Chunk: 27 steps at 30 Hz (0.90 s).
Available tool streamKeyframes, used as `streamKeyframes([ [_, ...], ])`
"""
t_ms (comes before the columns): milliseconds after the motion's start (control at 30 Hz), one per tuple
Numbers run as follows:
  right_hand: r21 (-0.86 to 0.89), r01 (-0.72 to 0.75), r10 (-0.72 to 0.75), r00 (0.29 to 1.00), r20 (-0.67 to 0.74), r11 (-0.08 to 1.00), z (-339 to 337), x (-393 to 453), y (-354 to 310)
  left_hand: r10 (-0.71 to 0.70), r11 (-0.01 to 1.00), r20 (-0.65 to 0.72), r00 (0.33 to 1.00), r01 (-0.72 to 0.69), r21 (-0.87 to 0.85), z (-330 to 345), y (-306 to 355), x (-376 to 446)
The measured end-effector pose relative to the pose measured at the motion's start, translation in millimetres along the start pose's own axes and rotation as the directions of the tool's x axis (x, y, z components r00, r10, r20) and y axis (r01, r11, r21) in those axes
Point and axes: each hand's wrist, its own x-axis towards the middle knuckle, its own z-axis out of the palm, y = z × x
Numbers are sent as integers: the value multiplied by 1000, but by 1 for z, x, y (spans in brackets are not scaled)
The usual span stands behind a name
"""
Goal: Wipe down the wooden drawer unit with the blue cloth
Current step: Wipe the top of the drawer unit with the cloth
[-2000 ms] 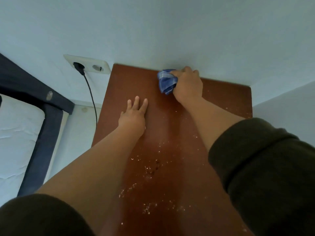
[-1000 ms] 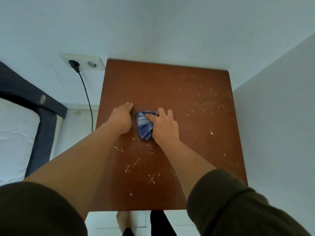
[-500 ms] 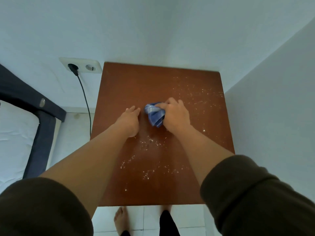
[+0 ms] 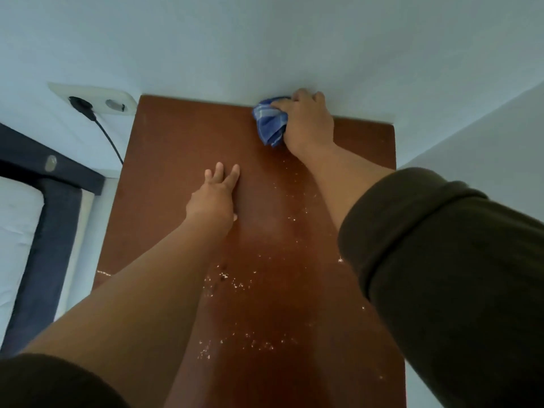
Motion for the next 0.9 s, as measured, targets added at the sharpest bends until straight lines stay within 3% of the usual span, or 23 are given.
streamKeyframes([
  [167,-28,-101,103,994,42,994,19,17,-1,5,1000,11,1000,-5,8,2,-4,4],
  [400,-41,-105,108,990,85,994,16,2,-3,13,999,7,1000,-13,33,2,-4,3],
  [567,-5,-82,82,992,100,997,20,-63,-14,47,999,-17,999,-47,21,-1,-5,-1],
  [767,19,-100,96,981,166,995,24,-167,-31,69,997,-210,975,-75,-19,18,-17,-32],
  [900,14,-112,107,976,191,994,28,-221,-40,86,996,-172,981,-83,26,28,-19,-48],
])
